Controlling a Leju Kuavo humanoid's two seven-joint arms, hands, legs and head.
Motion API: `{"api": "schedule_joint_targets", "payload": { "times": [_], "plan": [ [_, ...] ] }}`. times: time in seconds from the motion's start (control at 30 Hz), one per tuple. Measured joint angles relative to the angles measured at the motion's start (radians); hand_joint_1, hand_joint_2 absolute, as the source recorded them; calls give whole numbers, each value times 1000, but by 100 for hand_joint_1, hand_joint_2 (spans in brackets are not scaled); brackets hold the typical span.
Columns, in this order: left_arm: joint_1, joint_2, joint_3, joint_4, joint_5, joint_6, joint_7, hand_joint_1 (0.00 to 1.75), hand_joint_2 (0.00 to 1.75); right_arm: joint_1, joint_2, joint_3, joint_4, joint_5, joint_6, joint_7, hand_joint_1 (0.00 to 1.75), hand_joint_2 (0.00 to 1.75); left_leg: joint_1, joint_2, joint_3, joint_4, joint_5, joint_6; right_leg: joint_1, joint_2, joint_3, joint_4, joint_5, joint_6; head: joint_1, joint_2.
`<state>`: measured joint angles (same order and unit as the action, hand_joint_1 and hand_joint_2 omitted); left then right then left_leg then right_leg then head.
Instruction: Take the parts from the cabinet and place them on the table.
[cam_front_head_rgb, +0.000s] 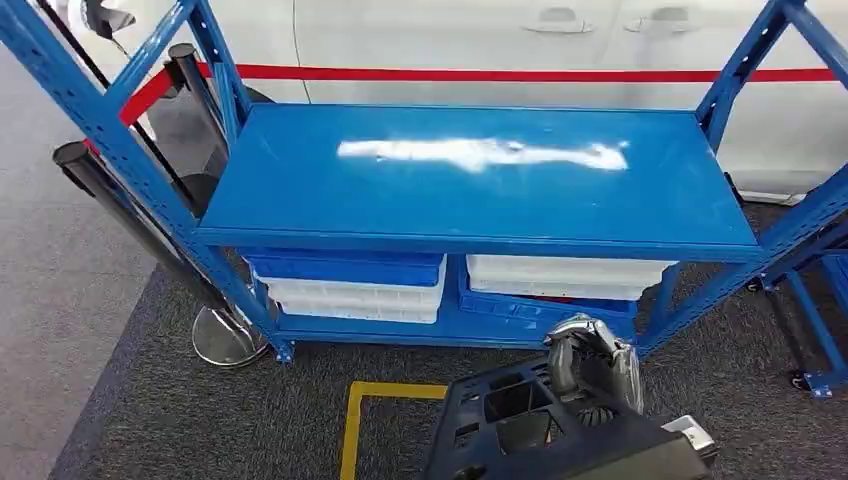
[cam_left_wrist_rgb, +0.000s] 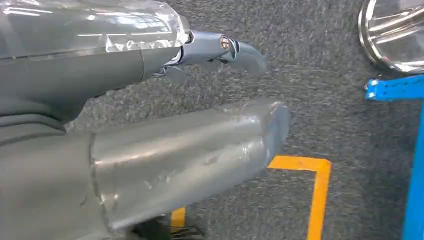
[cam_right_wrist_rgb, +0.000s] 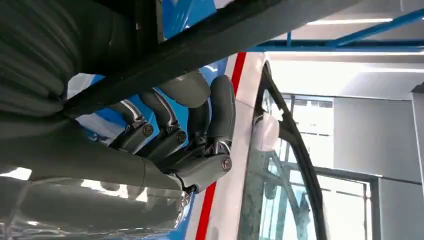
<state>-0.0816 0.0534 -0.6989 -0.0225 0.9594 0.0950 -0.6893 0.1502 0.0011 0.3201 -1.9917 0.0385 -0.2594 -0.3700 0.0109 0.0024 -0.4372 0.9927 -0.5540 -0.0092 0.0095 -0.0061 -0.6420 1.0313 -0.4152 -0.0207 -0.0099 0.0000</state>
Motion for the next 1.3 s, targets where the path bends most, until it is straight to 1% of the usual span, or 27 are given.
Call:
{"api": "schedule_joint_targets", "payload": {
  "times": [0.1, 0.13, 0.17, 0.2, 0.27, 0.3, 0.33, 0.37, 0.43, 0.47, 0.5, 0.53, 0.63, 0.67, 0.7, 0.73, 0.8, 0.83, 0.87, 0.93, 0.97, 1.0, 1.03, 1.13, 1.17, 1.23, 1.3],
  "plan": [
    [0, 4, -8, 1, 2, 11, 2, 0, 0, 4, 0, -1, 0, 1, 9, 0, 175, 175, -8, -1, -19, 5, 14, 16, -6, -3, 0, -8, 26, 19, 0, 0],
    [1, 5, -15, 2, 2, 13, 2, 0, 0, 10, 0, -2, 0, 2, 10, -1, 175, 175, 6, 4, -26, -8, 33, 28, -5, 1, -6, -4, 24, 26, -1, 0],
    [-1, 6, -23, 2, 5, 13, 3, 0, 0, 18, 0, -6, 0, 4, 10, 0, 175, 175, 3, 7, -38, -7, 44, 34, -7, 6, -16, 15, -18, 32, 0, 0],
    [-2, 8, -27, 2, 9, 13, 3, 0, 0, 23, 0, -9, 0, 5, 9, 0, 175, 175, 3, 8, -53, -7, 55, 46, -9, 7, -32, 62, -82, 35, 8, 0],
    [-3, 11, -36, 2, 24, 13, 3, 0, 0, 37, 0, -16, 0, 5, 7, 0, 175, 175, 2, 9, -80, -5, 75, 46, -16, 7, -60, 193, -188, 45, 10, 0],
    [-3, 16, -44, 2, 33, 13, 2, 0, 0, 45, 0, -25, 1, 5, 5, 0, 175, 175, 2, 9, -94, -4, 87, 45, -19, 7, -71, 259, -211, 49, 10, 0],
    [-3, 19, -51, 2, 42, 13, 2, 0, 0, 54, 0, -33, 2, 5, 1, 0, 175, 175, 2, 9, -113, 0, 100, 42, -23, 6, -68, 298, -188, 53, 10, 0],
    [-3, 22, -53, 2, 47, 13, 2, 0, 0, 60, 0, -38, 2, 5, 0, 0, 175, 175, 3, 10, -130, 4, 109, 38, -28, 6, -45, 288, -144, 56, 11, 0],
    [-3, 32, -65, 2, 62, 13, 2, 0, 0, 69, 0, -55, 3, 12, -11, 0, 175, 175, 4, 9, -158, 16, 121, 30, -34, 5, 52, 169, -77, 57, 10, 0],
    [-4, 35, -74, 2, 71, 13, 2, 0, 0, 72, 0, -66, 4, 27, -20, 1, 175, 175, 4, 9, -168, 25, 126, 24, -36, 6, 126, 65, -83, 55, 10, 0],
    [-4, 40, -80, 2, 81, 12, 2, 0, 0, 71, 0, -76, 7, 42, -29, 3, 175, 175, 0, 8, -176, 31, 129, 19, -29, 7, 172, -8, -125, 51, 11, 0],
    [-5, 43, -89, 2, 93, 12, 2, 0, 0, 72, 0, -92, 11, 60, -41, 6, 175, 175, 0, 8, -176, 32, 136, 12, -27, 7, 184, -38, -137, 41, 8, 0],
    [-4, 53, -123, 3, 127, 10, 4, 0, 0, 78, 0, -156, 38, 78, -51, 23, 175, 175, 3, 7, -183, 23, 164, -11, -22, 4, 164, -39, -113, 15, 10, 0],
    [-5, 53, -130, 4, 134, 9, 5, 0, 0, 78, 2, -173, 48, 78, -48, 24, 175, 175, 9, 6, -189, 37, 139, -14, -27, -3, 155, -42, -101, 5, 10, 0],
    [-4, 54, -139, 4, 142, 9, 6, 0, 0, 79, 5, -189, 58, 77, -46, 25, 175, 175, 8, 6, -202, 64, 91, -17, -26, -3, 143, -42, -92, -4, 8, 0],
    [-4, 56, -151, 4, 150, 9, 7, 0, 0, 80, 9, -205, 67, 74, -42, 26, 175, 175, 10, 5, -221, 127, 21, -17, -23, -3, 129, -41, -81, -11, 4, 0],
    [-6, 61, -169, 4, 165, 9, 10, 0, 0, 86, 17, -225, 82, 68, -34, 31, 175, 175, 10, 5, -244, 267, -72, -21, -17, -4, 99, -37, -59, -14, 4, 0],
    [-6, 61, -176, 4, 174, 9, 13, 0, 0, 90, 21, -234, 88, 62, -27, 31, 175, 175, 10, 5, -244, 307, -74, -22, -15, -4, 85, -35, -50, -14, 5, 0],
    [-6, 61, -189, 4, 188, 9, 16, 0, 0, 96, 26, -247, 96, 54, -17, 32, 175, 175, 10, 5, -228, 322, -37, -21, -13, -4, 63, -28, -39, -13, 4, 0],
    [-6, 63, -211, 4, 204, 9, 19, 0, 0, 107, 34, -266, 103, 40, -4, 32, 175, 175, 9, 5, -148, 234, 47, -15, -12, -4, 30, -15, -24, -9, 5, 0],
    [-8, 65, -221, 4, 210, 9, 19, 0, 0, 113, 37, -274, 103, 33, 2, 32, 175, 175, 8, -1, -89, 153, 59, -8, -11, 1, 16, -7, -20, -6, 4, 0],
    [-11, 71, -229, 5, 216, 7, 18, 0, 0, 119, 42, -285, 103, 21, 9, 31, 175, 175, 6, -41, -30, 65, 16, 3, -13, 10, 5, -2, -15, 2, 3, 0],
    [-8, 72, -236, 5, 221, 3, 14, 0, 0, 120, 45, -295, 103, 9, 15, 30, 175, 175, 6, -50, 8, -9, -9, 4, -9, 9, 3, 1, -10, 9, 7, 0],
    [-4, 77, -256, 6, 237, -2, 12, 0, 0, 134, 57, -322, 103, -13, 31, 23, 175, 175, -4, -24, -5, -8, 4, 14, -13, 27, -2, -7, 21, 28, 3, 0],
    [-6, 77, -261, 6, 238, -3, 11, 0, 0, 141, 58, -333, 101, -15, 33, 21, 175, 175, 12, -11, -7, -22, 19, 24, -17, 32, -7, 0, 18, 32, 4, 0],
    [-9, 77, -274, 6, 240, -2, 10, 0, 0, 151, 63, -351, 101, -15, 35, 21, 175, 175, 9, 10, -23, -22, 33, 38, -17, 21, -49, 87, -65, 41, 14, 0],
    [-8, 77, -283, 6, 246, 10, 10, 0, 0, 162, 68, -365, 101, -14, 41, 23, 175, 175, 7, 32, -39, -20, 43, 36, -20, 18, -106, 246, -148, 49, 15, 0]
  ]
}}
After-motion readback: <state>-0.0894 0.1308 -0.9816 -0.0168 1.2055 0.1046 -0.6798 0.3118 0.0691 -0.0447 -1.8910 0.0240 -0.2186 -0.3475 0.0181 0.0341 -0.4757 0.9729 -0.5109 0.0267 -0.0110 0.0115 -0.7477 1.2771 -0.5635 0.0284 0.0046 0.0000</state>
